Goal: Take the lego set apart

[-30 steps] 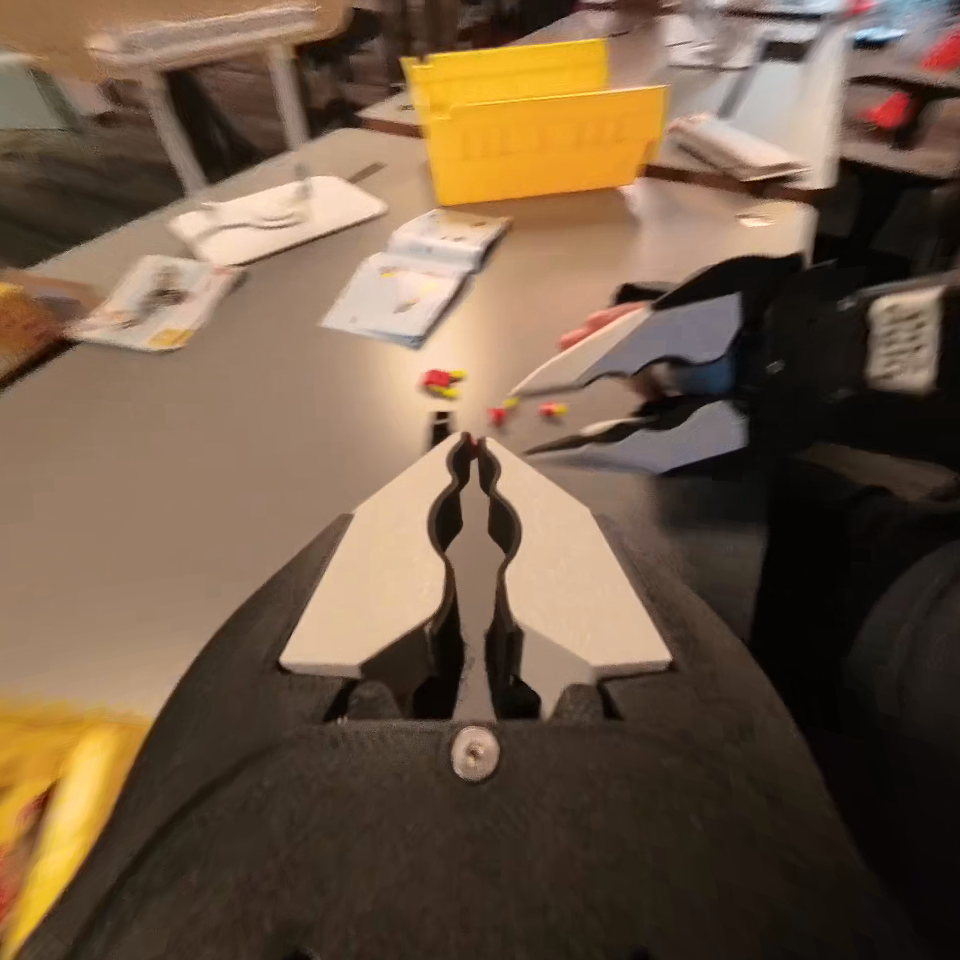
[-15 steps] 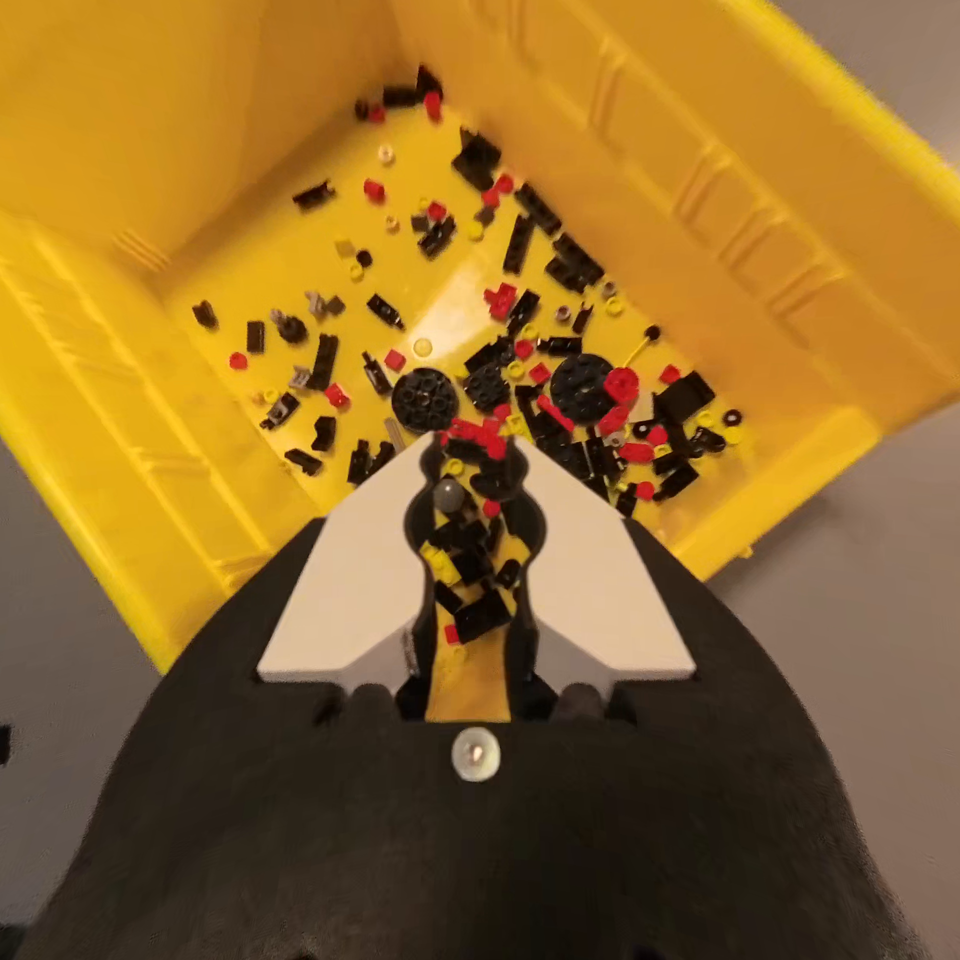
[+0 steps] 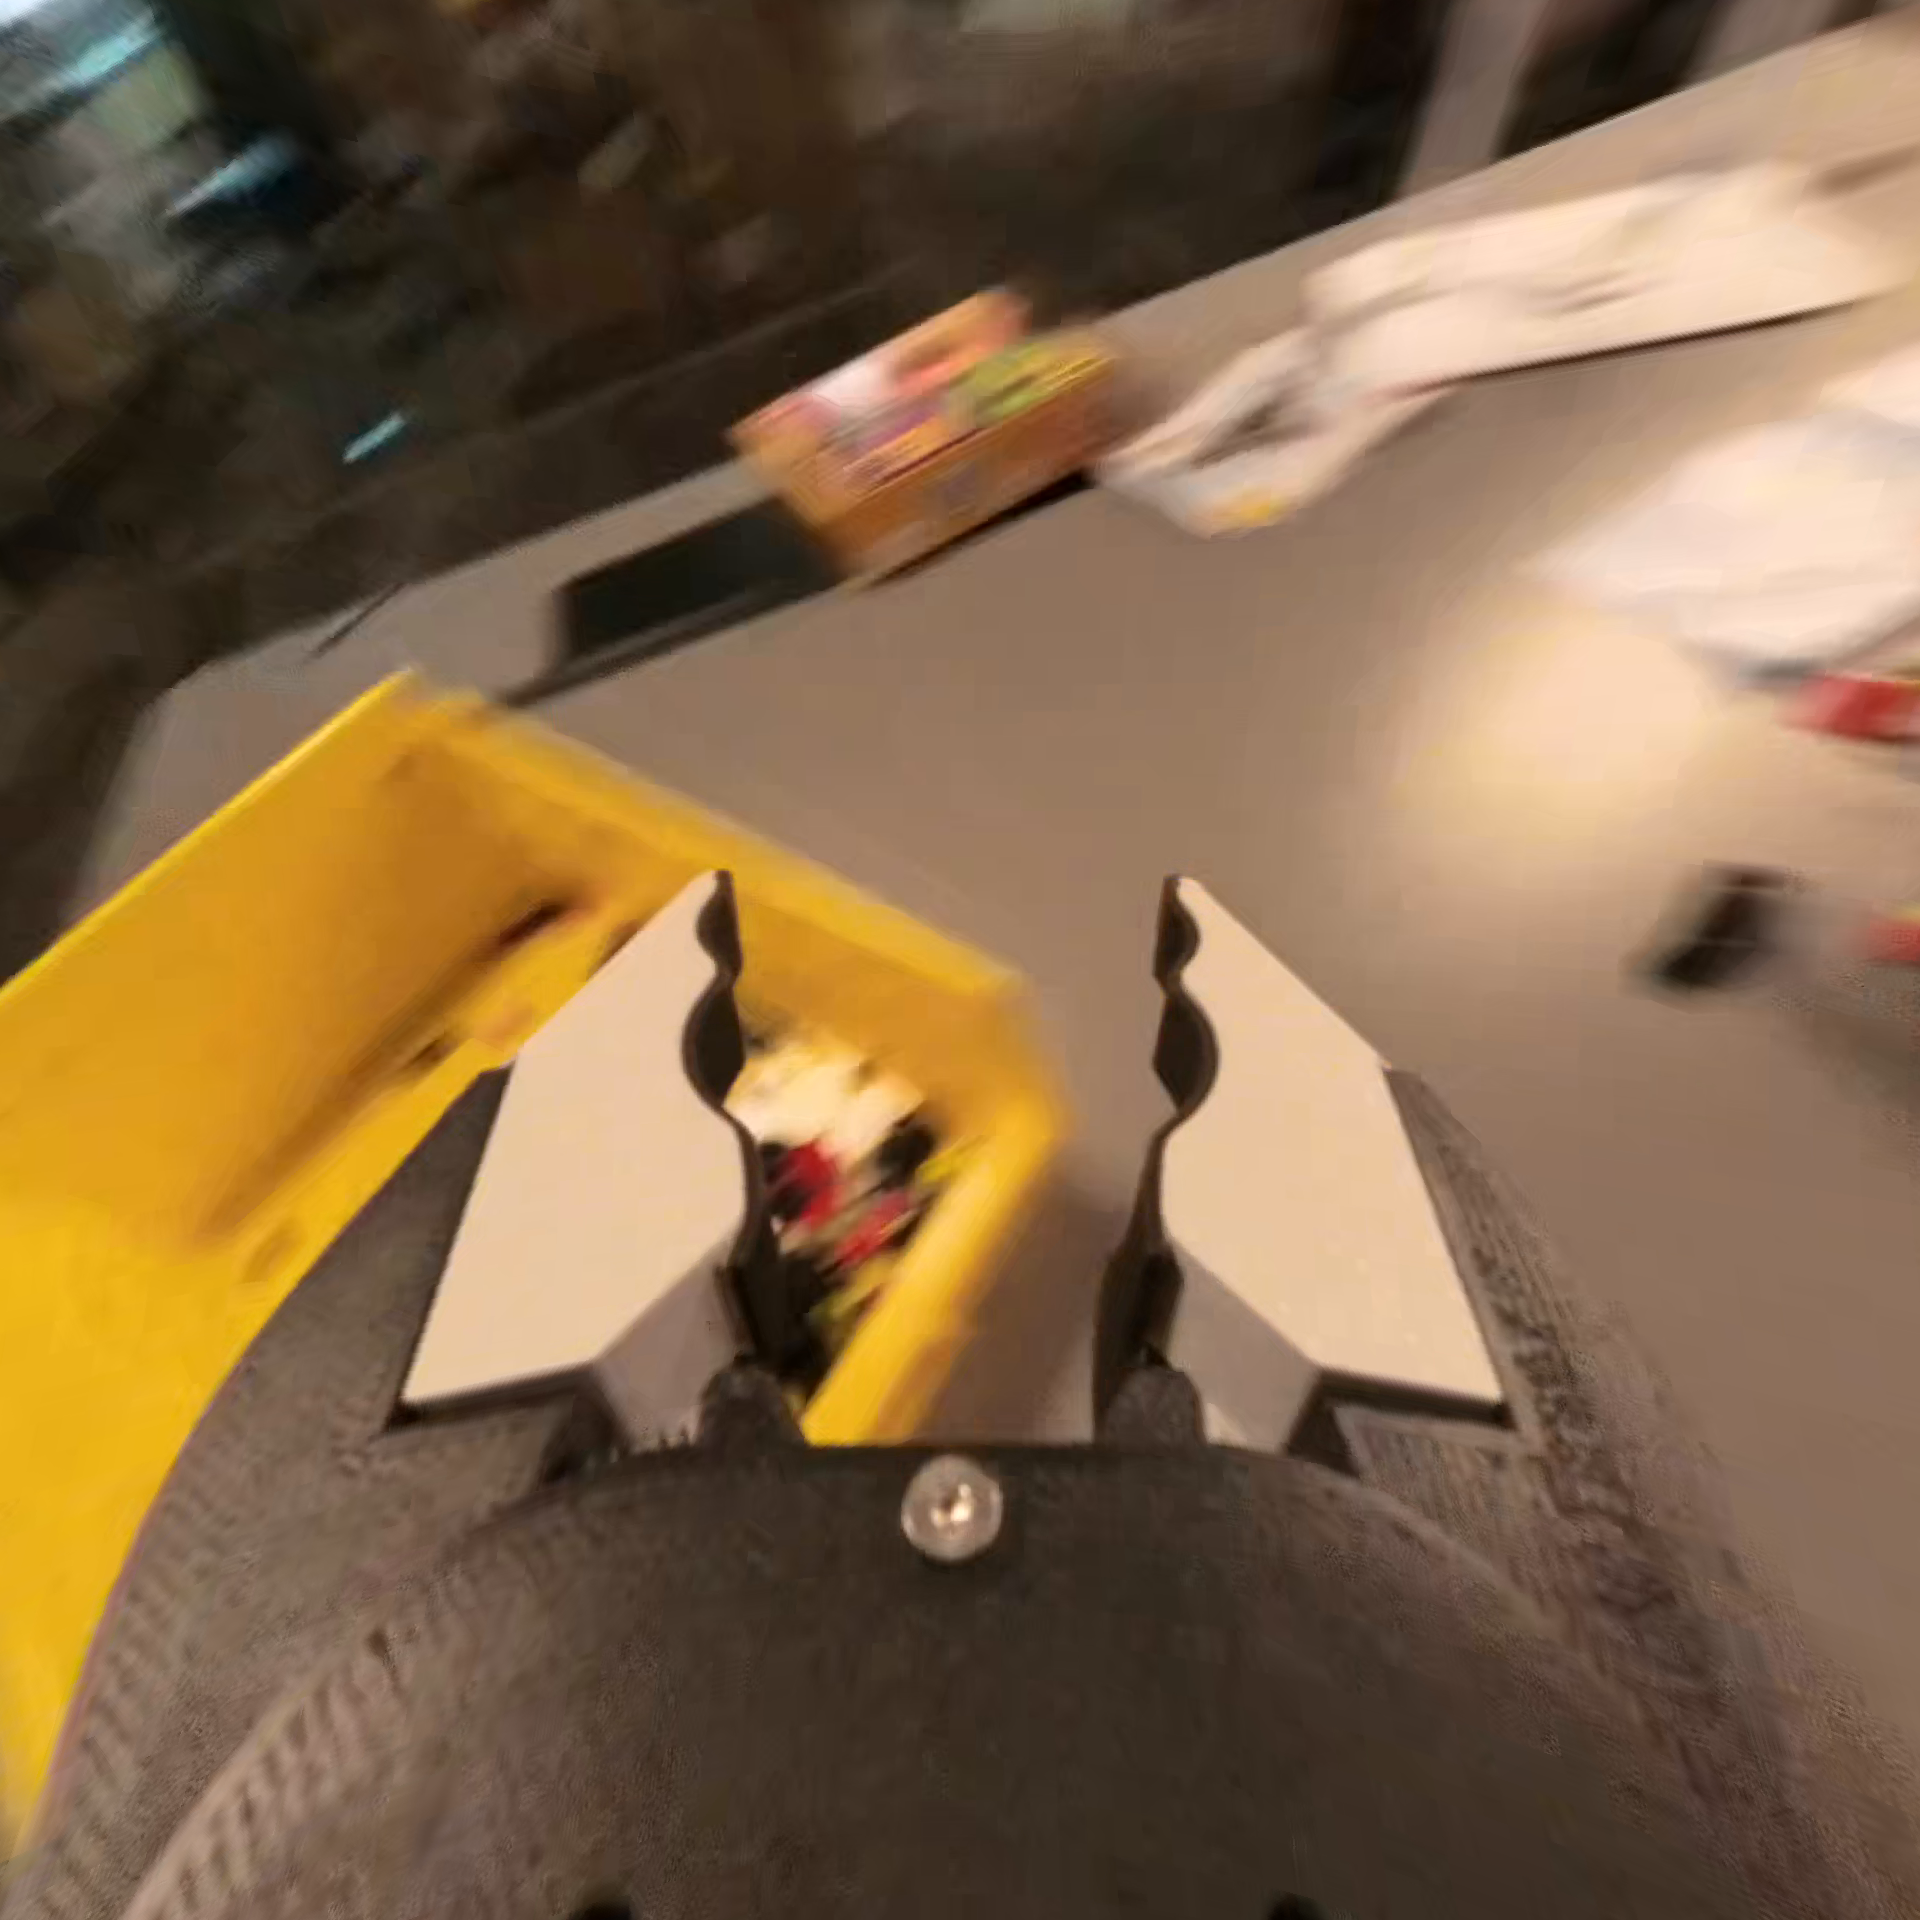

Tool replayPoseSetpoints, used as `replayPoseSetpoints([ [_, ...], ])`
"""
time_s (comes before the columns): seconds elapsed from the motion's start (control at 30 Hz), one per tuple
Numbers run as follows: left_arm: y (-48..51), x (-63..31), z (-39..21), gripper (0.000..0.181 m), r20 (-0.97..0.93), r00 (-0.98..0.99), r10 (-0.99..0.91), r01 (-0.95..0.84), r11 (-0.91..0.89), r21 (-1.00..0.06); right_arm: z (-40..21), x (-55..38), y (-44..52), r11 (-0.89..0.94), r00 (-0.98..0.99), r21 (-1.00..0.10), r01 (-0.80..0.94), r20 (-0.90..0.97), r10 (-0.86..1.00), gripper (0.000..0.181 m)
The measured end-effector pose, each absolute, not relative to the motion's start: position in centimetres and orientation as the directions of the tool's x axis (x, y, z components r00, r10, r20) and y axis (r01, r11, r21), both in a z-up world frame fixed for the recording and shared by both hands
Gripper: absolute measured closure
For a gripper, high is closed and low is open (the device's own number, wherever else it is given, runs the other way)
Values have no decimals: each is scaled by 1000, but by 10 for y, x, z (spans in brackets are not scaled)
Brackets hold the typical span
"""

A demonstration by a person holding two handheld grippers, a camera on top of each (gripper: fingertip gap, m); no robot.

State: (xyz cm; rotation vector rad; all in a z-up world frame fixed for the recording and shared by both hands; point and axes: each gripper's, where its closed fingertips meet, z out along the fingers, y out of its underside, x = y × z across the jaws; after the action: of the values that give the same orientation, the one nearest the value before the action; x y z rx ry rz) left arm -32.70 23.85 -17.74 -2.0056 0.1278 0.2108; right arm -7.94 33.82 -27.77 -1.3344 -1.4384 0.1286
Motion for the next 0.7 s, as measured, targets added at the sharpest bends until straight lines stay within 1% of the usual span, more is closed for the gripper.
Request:
replayPoseSetpoints([
  [0.07, 251, -240, -177, 116, -145, 932, -333, -261, -335, -905, -262, -80, 327, 609, 128, -526, 593, 809, 574, 164],
  [0.1, 255, -202, -181, 121, -123, 873, -472, -289, -298, -910, -257, -81, 320, 712, 64, -420, 563, 881, 468, 164],
  [0.13, 259, -170, -188, 125, -126, 813, -568, -327, -268, -906, -253, -80, 315, 784, 18, -308, 539, 935, 355, 165],
  [0.2, 269, -128, -209, 129, -223, 690, -688, -473, -196, -859, -253, -78, 309, 853, -70, -124, 507, 980, 184, 165],
  [0.27, 281, -104, -229, 133, -335, 591, -734, -602, -124, -789, -251, -77, 304, 884, -114, -12, 467, 991, 73, 165],
  [0.33, 288, -86, -239, 141, -364, 522, -771, -643, -76, -762, -249, -75, 299, 899, -140, 75, 431, 990, -15, 164],
  [0.4, 290, -76, -247, 143, -355, 483, -801, -666, -73, -743, -248, -74, 293, 903, -160, 158, 399, 982, -101, 164],
  [0.47, 291, -70, -251, 150, -362, 447, -818, -684, -52, -728, -251, -73, 288, 903, -185, 213, 374, 971, -153, 164],
  [0.57, 289, -67, -256, 163, -379, 398, -836, -719, -28, -694, -255, -71, 288, 892, -202, 259, 371, 960, -195, 164],
  [0.63, 290, -68, -263, 164, -388, 381, -839, -753, -38, -657, -256, -70, 289, 888, -203, 265, 376, 959, -200, 164],
  [0.7, 289, -65, -267, 166, -372, 372, -851, -757, -46, -651, -259, -70, 290, 886, -216, 266, 379, 957, -194, 164],
])
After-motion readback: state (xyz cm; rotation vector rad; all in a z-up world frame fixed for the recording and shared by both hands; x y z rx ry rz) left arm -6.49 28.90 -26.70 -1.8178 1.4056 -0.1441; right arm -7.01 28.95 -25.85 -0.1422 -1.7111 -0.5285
